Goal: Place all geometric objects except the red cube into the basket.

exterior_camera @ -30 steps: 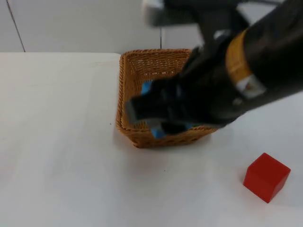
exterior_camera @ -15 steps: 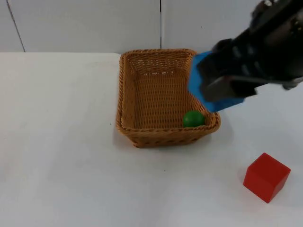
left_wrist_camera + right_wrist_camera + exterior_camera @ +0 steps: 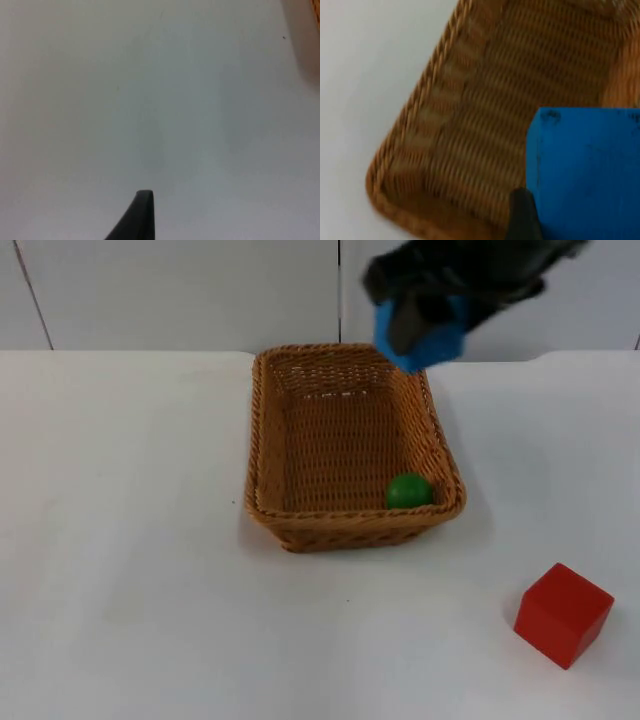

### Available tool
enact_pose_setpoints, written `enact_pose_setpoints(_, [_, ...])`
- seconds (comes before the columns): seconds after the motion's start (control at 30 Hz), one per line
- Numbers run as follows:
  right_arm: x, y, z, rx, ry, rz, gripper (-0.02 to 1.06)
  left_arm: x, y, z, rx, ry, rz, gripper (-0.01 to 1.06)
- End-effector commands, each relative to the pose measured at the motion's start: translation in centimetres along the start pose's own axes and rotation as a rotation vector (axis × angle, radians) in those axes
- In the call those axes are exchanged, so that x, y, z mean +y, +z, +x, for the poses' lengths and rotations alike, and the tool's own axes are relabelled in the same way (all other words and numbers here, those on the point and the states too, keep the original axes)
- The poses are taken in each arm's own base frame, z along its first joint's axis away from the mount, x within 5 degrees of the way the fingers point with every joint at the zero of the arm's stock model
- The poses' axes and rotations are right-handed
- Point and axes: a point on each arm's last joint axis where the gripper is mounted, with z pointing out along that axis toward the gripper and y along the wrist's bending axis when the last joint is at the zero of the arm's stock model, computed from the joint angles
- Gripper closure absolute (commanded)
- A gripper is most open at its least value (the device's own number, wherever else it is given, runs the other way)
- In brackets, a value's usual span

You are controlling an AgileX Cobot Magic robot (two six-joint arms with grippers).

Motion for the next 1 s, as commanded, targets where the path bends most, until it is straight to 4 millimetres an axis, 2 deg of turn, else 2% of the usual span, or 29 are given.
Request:
enact_pose_setpoints(0.0, [-0.1,2.1,-1.8,-0.006,-0.018,0.008,1.05,0.0,-0.1,0.1,-0.008,-0.008,0.004,0.0])
enact_pose_setpoints(0.07, [0.0,4.4,-3.2,-0.017,-0.03,0.01,1.05,0.0,-0.1,0.1,-0.01,-0.008,0.003,0.0])
enact_pose_setpoints(0.1, [0.0,4.4,-3.2,-0.017,-0.03,0.01,1.05,0.0,-0.1,0.1,-0.01,-0.008,0.003,0.0])
enact_pose_setpoints(0.23, [0.2,8.7,-4.5,-0.021,-0.034,0.016,1.05,0.0,0.0,0.1,-0.008,-0.008,0.003,0.0])
enact_pose_setpoints(0.27, [0.3,9.8,-4.5,-0.017,-0.034,0.016,1.05,0.0,0.0,0.1,-0.008,-0.008,0.003,0.0])
enact_pose_setpoints(0.3, [0.3,9.8,-4.5,-0.017,-0.034,0.016,1.05,0.0,0.0,0.1,-0.008,-0.008,0.003,0.0])
enact_pose_setpoints(0.43, [0.4,13.2,-3.4,0.019,-0.036,0.016,1.04,0.0,0.0,0.1,-0.008,-0.008,0.003,0.0])
enact_pose_setpoints(0.47, [0.4,13.2,-3.4,0.019,-0.036,0.016,1.04,0.0,0.0,0.1,-0.008,-0.008,0.003,0.0])
enact_pose_setpoints(0.57, [0.4,15.1,-2.3,0.071,-0.038,0.019,0.95,0.0,0.0,0.1,-0.007,-0.009,0.005,0.0])
enact_pose_setpoints(0.6, [0.4,15.1,-2.3,0.071,-0.038,0.019,0.95,0.0,0.0,0.1,-0.007,-0.009,0.005,0.0])
enact_pose_setpoints(0.73, [0.3,15.9,-1.4,0.124,-0.039,0.022,0.56,0.0,0.0,0.1,-0.007,-0.011,0.006,0.0])
enact_pose_setpoints(0.77, [0.3,15.9,-1.4,0.124,-0.039,0.022,0.56,0.0,0.0,0.1,-0.007,-0.011,0.006,0.0])
enact_pose_setpoints(0.87, [0.3,15.0,-1.9,0.112,-0.038,0.022,0.15,0.0,0.0,0.1,-0.007,-0.011,0.006,0.0])
enact_pose_setpoints(0.9, [0.3,14.3,-2.3,0.099,-0.037,0.022,0.06,0.0,0.0,0.1,-0.009,-0.011,0.006,0.0])
enact_pose_setpoints(0.93, [0.3,13.6,-2.7,0.087,-0.039,0.021,-0.01,0.0,0.0,0.1,-0.009,-0.011,0.006,0.0])
enact_pose_setpoints(0.97, [0.3,13.6,-2.7,0.087,-0.039,0.021,-0.01,0.0,0.0,0.1,-0.009,-0.011,0.006,0.0])
